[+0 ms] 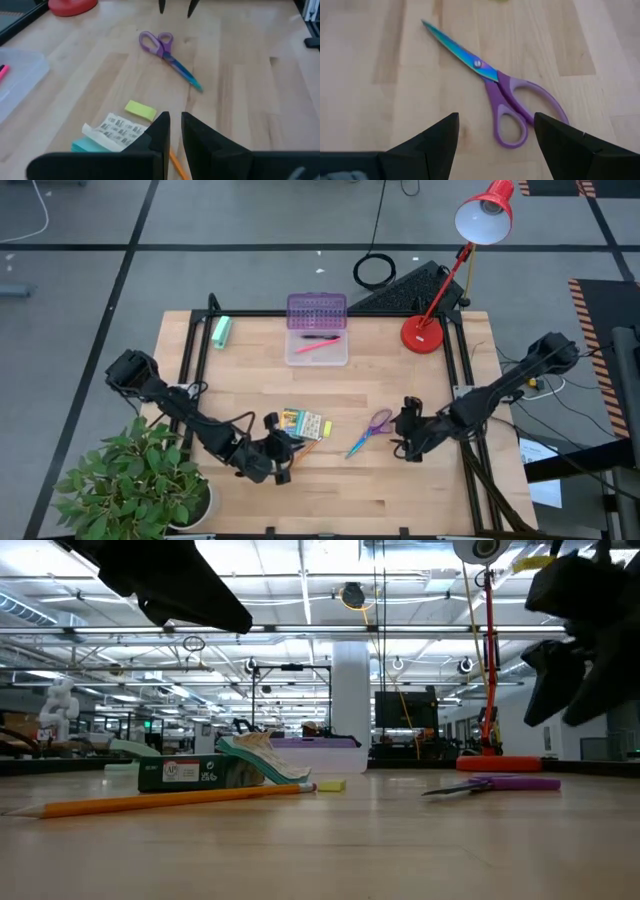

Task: Pack school essentials
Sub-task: Put the purple scissors into the purple supply box

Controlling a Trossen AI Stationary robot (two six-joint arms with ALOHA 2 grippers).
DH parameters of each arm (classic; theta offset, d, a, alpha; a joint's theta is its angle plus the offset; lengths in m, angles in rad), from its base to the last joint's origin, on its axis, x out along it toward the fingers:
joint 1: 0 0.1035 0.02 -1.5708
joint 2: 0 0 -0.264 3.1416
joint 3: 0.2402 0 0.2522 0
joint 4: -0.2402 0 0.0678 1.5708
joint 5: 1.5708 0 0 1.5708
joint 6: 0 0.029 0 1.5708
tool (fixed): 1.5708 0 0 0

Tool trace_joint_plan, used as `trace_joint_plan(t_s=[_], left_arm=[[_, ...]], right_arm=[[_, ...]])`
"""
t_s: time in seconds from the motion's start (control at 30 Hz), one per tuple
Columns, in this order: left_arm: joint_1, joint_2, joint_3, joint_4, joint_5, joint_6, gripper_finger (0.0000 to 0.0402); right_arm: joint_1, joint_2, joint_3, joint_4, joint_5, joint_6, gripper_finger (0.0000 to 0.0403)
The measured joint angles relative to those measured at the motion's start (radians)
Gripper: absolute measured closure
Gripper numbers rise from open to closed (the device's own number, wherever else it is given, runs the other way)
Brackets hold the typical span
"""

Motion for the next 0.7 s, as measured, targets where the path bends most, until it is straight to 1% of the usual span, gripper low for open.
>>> trace_joint_plan(t_s=[0.17, 0.27, 0.47, 0.7], left_arm=[[0.000, 0.000, 0.000, 0.029, 0.000, 0.005, 0.0350], [0.001, 0.000, 0.000, 0.036, 0.002, 0.012, 0.0350], [0.005, 0.000, 0.000, 0.037, 0.004, 0.016, 0.0350], [0.005, 0.000, 0.000, 0.037, 0.005, 0.019, 0.0350]], right_arm=[[-0.029, 0.083, -0.018, 0.073, -0.006, -0.042, 0.0153], [-0.042, 0.115, -0.035, 0.116, -0.009, -0.043, 0.0162], [-0.058, 0.162, -0.086, 0.259, -0.085, -0.046, 0.0199], [-0.059, 0.168, -0.118, 0.278, -0.086, -0.024, 0.0247]])
